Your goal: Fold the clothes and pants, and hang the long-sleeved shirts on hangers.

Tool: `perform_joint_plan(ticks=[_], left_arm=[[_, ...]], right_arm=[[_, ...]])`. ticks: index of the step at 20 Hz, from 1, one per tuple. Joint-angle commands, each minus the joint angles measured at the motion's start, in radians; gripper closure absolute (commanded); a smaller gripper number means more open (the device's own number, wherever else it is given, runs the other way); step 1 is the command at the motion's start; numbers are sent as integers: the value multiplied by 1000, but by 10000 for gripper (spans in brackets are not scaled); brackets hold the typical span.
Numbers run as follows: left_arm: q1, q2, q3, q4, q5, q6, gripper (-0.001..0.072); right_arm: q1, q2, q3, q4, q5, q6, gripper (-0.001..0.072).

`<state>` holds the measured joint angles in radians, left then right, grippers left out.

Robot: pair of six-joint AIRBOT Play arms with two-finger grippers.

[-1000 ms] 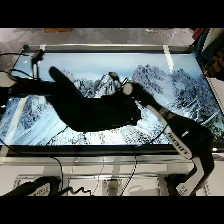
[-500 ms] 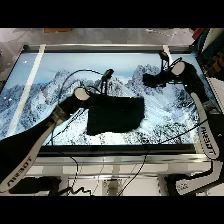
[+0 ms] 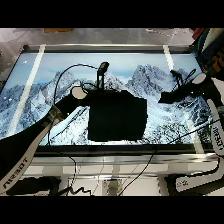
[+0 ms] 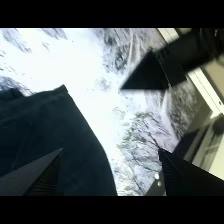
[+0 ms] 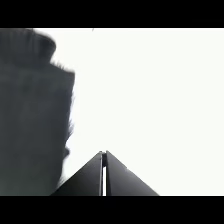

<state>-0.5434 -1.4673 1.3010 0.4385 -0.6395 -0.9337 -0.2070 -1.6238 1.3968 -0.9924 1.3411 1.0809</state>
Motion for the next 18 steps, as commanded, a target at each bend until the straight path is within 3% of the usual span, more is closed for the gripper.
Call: perform_joint_plan(ticks=[1,2,3,4,12,14,18], left_arm=[[58,21,1,-2,-43,6,2],[59,20,0,-2,-57,6,2],[59,19,0,-2,-68,6,2],[54,19,0,-2,-81,6,2],[45,19,0,-2,-87,6,3],[45,19,0,-2,-87,7,3],[47,19,0,0,-87,7,2]], right_arm=[[-66,0,-232,417,32,-286,673],[-63,0,-282,444,-38,-284,511],[-53,0,-314,440,-105,-266,223],[-37,0,-339,423,-172,-202,113],[174,-6,-364,380,-513,47,99],[209,-38,-346,382,-507,89,98],[293,-149,-296,399,-328,112,101]])
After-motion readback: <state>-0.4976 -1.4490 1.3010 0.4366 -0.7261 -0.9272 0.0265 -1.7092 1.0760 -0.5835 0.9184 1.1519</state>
